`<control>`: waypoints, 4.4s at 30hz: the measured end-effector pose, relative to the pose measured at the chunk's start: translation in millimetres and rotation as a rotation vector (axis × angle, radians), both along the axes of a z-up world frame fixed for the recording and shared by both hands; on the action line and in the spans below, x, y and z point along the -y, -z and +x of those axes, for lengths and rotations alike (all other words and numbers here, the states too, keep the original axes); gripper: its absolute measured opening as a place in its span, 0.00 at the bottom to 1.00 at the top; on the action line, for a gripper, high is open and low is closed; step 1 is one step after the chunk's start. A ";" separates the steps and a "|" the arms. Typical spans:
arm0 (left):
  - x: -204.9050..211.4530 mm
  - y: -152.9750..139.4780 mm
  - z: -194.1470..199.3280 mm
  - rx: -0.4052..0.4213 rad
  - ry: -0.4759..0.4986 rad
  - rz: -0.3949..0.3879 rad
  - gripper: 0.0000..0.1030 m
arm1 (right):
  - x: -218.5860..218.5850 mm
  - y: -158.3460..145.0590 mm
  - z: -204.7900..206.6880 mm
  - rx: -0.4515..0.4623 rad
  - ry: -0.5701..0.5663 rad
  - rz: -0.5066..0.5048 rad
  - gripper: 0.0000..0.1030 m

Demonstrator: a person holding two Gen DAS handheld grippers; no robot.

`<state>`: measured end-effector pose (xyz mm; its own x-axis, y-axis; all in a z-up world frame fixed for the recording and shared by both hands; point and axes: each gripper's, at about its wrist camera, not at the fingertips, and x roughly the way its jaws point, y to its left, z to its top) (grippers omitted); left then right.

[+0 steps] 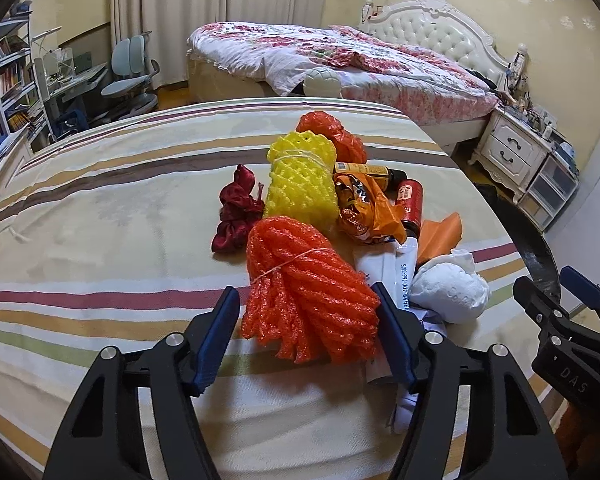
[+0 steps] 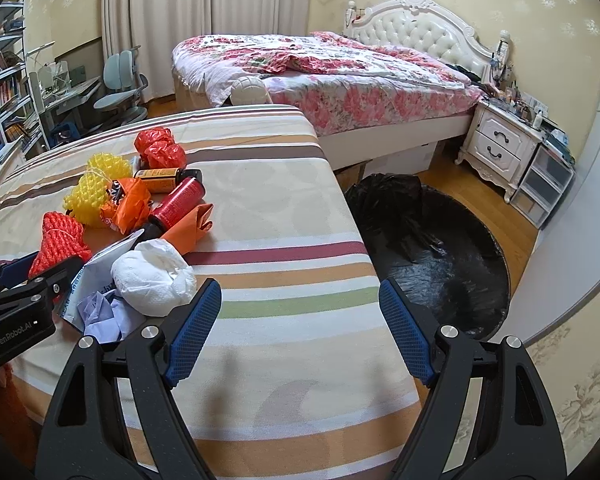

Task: Collect trash
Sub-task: 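Move the left gripper onto the orange foam net and close it, then grasp the white crumpled tissue ball with the right gripper while the left lifts the orange net, then carry both held items over the black bin and open both grippers, then move both open grippers back over the trash pile on the bed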

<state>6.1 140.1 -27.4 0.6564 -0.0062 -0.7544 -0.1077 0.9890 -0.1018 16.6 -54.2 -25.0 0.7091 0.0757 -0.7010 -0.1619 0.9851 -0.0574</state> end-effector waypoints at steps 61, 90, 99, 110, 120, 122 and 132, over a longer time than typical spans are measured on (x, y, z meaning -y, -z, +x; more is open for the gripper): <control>23.1 -35.1 -28.1 0.143 0.078 0.033 0.50 | 23.1 -13.4 -7.7 0.010 -0.043 0.088 0.42; 188.2 -13.2 70.3 0.165 0.309 0.091 0.50 | 157.0 1.4 64.2 0.045 0.223 0.072 0.42; 214.3 0.8 97.5 0.132 0.325 0.123 0.50 | 176.7 12.4 81.9 0.025 0.247 0.097 0.43; 226.8 6.7 116.1 0.102 0.335 0.128 0.53 | 189.2 19.1 92.5 0.015 0.272 0.101 0.43; 222.9 5.5 116.4 0.108 0.305 0.109 0.74 | 192.0 16.3 94.2 0.028 0.294 0.091 0.57; 221.8 5.2 114.9 0.110 0.300 0.112 0.74 | 190.6 14.3 93.8 0.031 0.299 0.086 0.58; 210.2 -1.5 106.8 0.115 0.281 0.111 0.76 | 185.5 7.1 83.7 0.044 0.307 0.077 0.63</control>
